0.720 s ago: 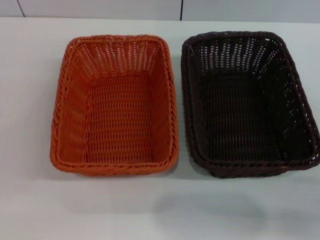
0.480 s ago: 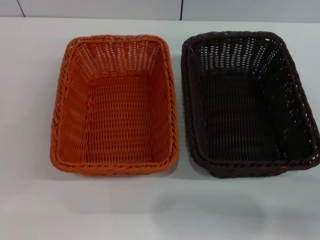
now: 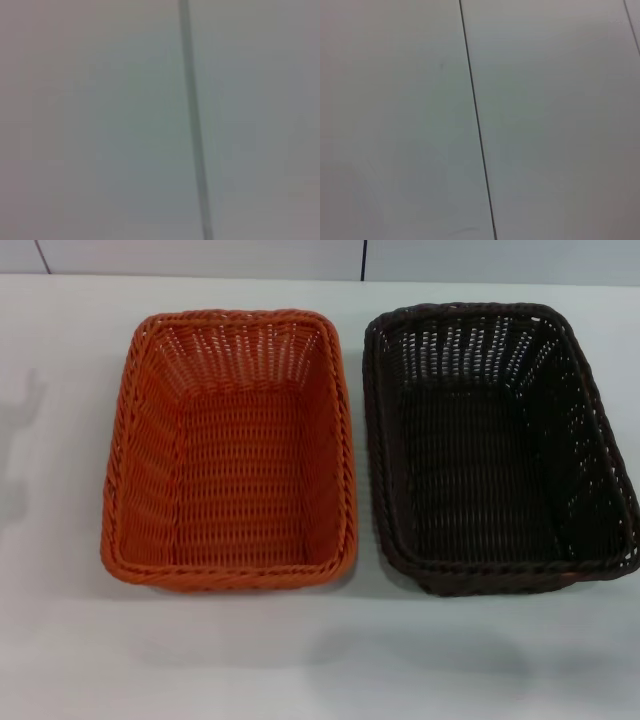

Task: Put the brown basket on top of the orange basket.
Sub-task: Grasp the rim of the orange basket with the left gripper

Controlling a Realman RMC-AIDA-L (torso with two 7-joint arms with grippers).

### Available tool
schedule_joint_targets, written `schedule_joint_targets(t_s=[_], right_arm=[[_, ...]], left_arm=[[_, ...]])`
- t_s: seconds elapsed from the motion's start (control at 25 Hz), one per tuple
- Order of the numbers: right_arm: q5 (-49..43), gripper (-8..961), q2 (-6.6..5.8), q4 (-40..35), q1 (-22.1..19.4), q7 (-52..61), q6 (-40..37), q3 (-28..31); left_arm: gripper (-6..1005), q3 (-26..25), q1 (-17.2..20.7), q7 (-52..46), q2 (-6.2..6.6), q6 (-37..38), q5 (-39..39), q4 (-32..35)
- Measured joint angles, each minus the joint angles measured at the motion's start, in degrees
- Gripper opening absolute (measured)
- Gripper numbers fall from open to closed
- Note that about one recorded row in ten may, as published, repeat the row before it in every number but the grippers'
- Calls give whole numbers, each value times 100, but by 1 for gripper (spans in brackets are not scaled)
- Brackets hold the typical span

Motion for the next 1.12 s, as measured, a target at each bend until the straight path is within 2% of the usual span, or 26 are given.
schedule_joint_targets(t_s=[0.04, 0.08, 0.12, 0.16, 0.2, 0.24, 0.32, 0.36, 0.4, 0.44, 0.48, 0.52, 0.6, 0.68, 0.72, 0.88, 0.92, 1.04, 1.12], right_arm=[[-2, 820, 0, 0, 5, 0, -34, 0], [-4, 820, 0, 1, 8, 0, -60, 0], [-6, 820, 0, 3, 11, 0, -112, -8], [-6, 820, 0, 3, 11, 0, -112, -8], [-7, 820, 0, 1, 11, 0, -136, -16], [-8, 820, 0, -2, 12, 0, -146, -26], [-9, 820, -2, -9, 27, 0, -155, -60], [-9, 820, -2, -9, 27, 0, -155, -60], [-10, 820, -5, -10, 32, 0, -155, -67], [-10, 820, -6, -10, 39, 0, -156, -67], [-10, 820, -6, -11, 44, 0, -158, -69], [-10, 819, -7, -12, 53, 0, -164, -73], [-10, 819, -8, -14, 58, 0, -168, -79], [-10, 819, -9, -17, 65, 0, -179, -90], [-10, 819, -14, -20, 78, 0, -206, -103], [-10, 819, -18, -19, 88, 0, -229, -110], [-10, 819, -18, -20, 90, 0, -229, -114], [-10, 819, -18, -12, 83, 0, -229, -118], [-8, 819, -18, -1, 77, 0, -229, -114]], left_arm=[[829, -43, 92, 68, 75, -915, 205, 798], [826, -43, 92, 68, 75, -915, 205, 798], [823, -41, 134, 10, 253, -2741, 537, 1969], [820, -13, 133, -22, 310, -3367, 602, 2385], [817, 6, 131, -39, 356, -3859, 634, 2737], [814, 6, 131, -39, 356, -3859, 634, 2737], [808, 34, 140, 82, 388, -5325, 631, 3767], [805, 32, 140, 126, 385, -5582, 618, 3956], [802, -10, 125, 298, 332, -6464, 563, 4463], [800, -65, 108, 397, 288, -6970, 525, 4732], [797, -65, 108, 397, 288, -6970, 525, 4732], [794, -340, 57, 612, 83, -8081, 424, 5290], [788, -726, 23, 762, -155, -9195, 265, 5862], [782, -748, 25, 761, -160, -9275, 236, 5916], [779, -854, 63, 726, -162, -9972, -140, 6343], [767, -881, 98, 707, -157, -10385, -416, 6493], [764, -862, 132, 655, -172, -10700, -504, 6509], [755, -824, 142, 639, -179, -10781, -525, 6500], [749, -576, 172, 602, -180, -10855, -565, 6449]])
